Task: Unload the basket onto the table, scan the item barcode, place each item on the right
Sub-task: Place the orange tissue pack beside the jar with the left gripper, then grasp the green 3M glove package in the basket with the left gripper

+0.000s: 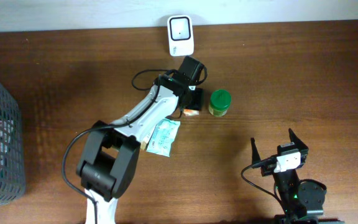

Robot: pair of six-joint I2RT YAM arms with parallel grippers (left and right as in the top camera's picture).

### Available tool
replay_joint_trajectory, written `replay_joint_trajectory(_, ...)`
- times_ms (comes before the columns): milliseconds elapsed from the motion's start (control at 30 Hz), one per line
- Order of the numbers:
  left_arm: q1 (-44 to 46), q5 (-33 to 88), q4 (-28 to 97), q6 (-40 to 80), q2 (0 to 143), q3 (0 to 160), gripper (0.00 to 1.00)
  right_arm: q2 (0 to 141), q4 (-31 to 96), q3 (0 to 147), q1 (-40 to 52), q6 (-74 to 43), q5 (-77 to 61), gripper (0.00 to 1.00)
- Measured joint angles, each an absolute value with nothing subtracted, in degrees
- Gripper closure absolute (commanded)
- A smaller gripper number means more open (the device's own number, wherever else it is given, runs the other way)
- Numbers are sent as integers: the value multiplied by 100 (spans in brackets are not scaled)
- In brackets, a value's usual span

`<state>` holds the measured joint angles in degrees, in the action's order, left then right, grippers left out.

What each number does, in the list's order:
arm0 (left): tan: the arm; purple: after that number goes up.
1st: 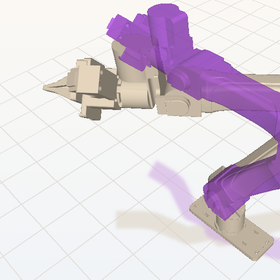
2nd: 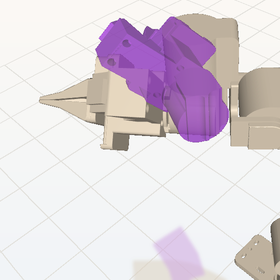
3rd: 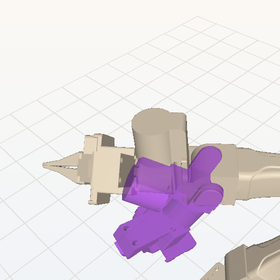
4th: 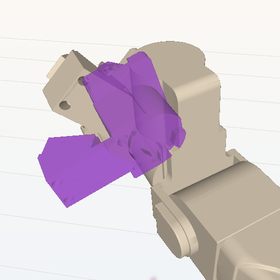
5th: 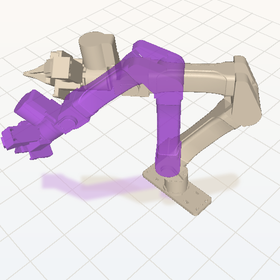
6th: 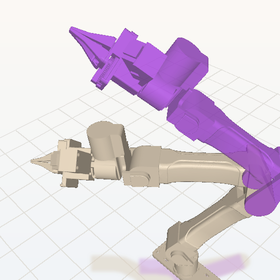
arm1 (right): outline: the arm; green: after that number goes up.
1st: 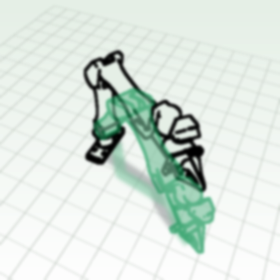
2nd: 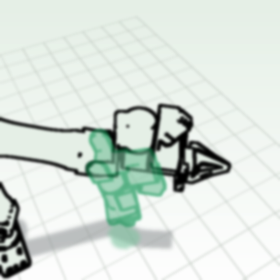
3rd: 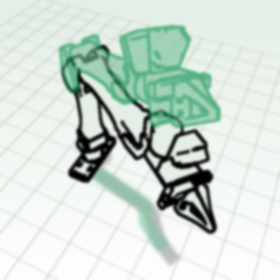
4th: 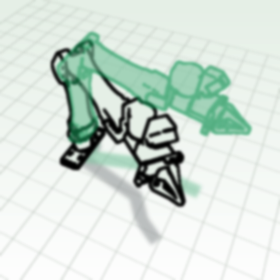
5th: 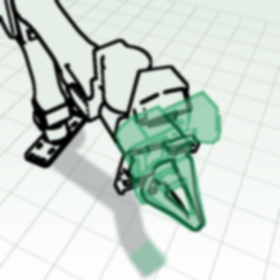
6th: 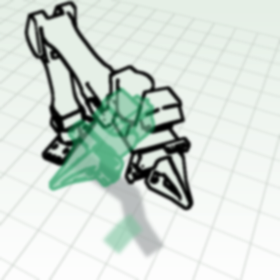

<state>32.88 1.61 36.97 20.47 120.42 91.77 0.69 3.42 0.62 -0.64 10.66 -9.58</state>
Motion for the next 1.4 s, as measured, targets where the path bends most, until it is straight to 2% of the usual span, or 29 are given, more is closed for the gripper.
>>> replay_joint_trajectory(133, 3267, 169, 3990, 2051, 12132, 9338, 1, 69, 340, 62, -64, 1068, -956, 2)
replay_joint_trajectory(300, 2606, 165, 5330, 1208, 11360, 10654, 1, 69, 340, 62, -64, 1066, -958, 2)
replay_joint_trajectory(400, 1511, 161, 5907, 760, 10022, 11605, 1, 69, 342, 62, -64, 1066, -958, 2)
replay_joint_trajectory(533, -792, -163, 6392, 537, 8576, 11852, 1, 69, 342, 62, -64, 1066, -961, 2)
replay_joint_trajectory(600, -1841, -292, 6504, 620, 8407, 11852, 1, 69, 340, 62, -64, 1066, -958, 2)
replay_joint_trajectory(667, -3361, -419, 6626, 875, 8405, 11821, 1, 69, 340, 62, -64, 1063, -963, 2)
replay_joint_trajectory(700, -3437, -414, 6626, 932, 8416, 11817, 1, 69, 340, 62, -64, 1061, -958, 2)
replay_joint_trajectory(733, -4154, -414, 6619, 1048, 8501, 11721, 1, 69, 342, 62, -64, 1066, -958, 2)
replay_joint_trajectory(833, -5057, -486, 6626, 1225, 8851, 11277, 1, 69, 342, 62, -64, 1066, -958, 2)
replay_joint_trajectory(967, -5518, -478, 6241, 873, 9400, 10252, 1, 69, 342, 62, -64, 1061, -958, 2)
replay_joint_trajectory(1167, -5559, -574, 5354, -294, 9443, 8908, 1, 69, 342, 62, -64, 1066, -958, 2)
replay_joint_trajectory(1400, -5570, -548, 4797, -1210, 10047, 8685, 1, 69, 342, 62, -64, 1063, -958, 1)
